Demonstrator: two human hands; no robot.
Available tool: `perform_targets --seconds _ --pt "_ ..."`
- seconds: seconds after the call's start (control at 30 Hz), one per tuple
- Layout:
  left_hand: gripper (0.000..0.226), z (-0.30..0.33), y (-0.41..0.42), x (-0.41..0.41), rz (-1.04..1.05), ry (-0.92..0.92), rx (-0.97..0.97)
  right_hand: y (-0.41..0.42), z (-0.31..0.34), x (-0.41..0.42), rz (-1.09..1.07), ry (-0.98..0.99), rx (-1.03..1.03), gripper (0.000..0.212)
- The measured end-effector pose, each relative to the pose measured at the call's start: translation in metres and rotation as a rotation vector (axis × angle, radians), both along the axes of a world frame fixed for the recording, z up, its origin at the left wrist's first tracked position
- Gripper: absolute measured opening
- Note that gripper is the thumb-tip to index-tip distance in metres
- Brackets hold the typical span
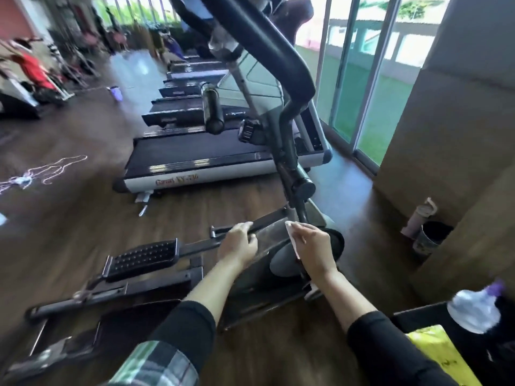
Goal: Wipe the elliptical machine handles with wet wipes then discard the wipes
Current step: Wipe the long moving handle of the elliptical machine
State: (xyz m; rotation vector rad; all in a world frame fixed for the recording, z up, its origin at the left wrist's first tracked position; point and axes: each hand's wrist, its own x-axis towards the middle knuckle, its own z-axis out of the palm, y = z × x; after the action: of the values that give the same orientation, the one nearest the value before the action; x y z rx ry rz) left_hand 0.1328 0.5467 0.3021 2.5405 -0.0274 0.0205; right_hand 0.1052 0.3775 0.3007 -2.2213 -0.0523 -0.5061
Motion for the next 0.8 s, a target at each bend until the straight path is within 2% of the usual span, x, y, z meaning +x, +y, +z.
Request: perform_targets --seconds 0.2,0.33,0.47,0.8 --pt "0.043 0.047 0.044 0.047 0.029 -0.172 -0.071 0.042 0.051 0.041 0.011 -0.119 0.115 0.021" --pt "0.047 0.078 0.082 0.083 0.003 -0.279 -0.107 0.079 0.085 0.069 -0.077 -0.315 0.154 0.022" --pt "0.048 0.102 0.118 0.121 -0.027 -0.346 -0.114 0.121 0.120 0.099 -0.129 -0.396 0.253 0.019" --pt "0.042 0.137 0.150 0.188 -0.354 -0.610 -0.203 0.183 0.143 0.165 -0.308 -0.419 0.242 0.021"
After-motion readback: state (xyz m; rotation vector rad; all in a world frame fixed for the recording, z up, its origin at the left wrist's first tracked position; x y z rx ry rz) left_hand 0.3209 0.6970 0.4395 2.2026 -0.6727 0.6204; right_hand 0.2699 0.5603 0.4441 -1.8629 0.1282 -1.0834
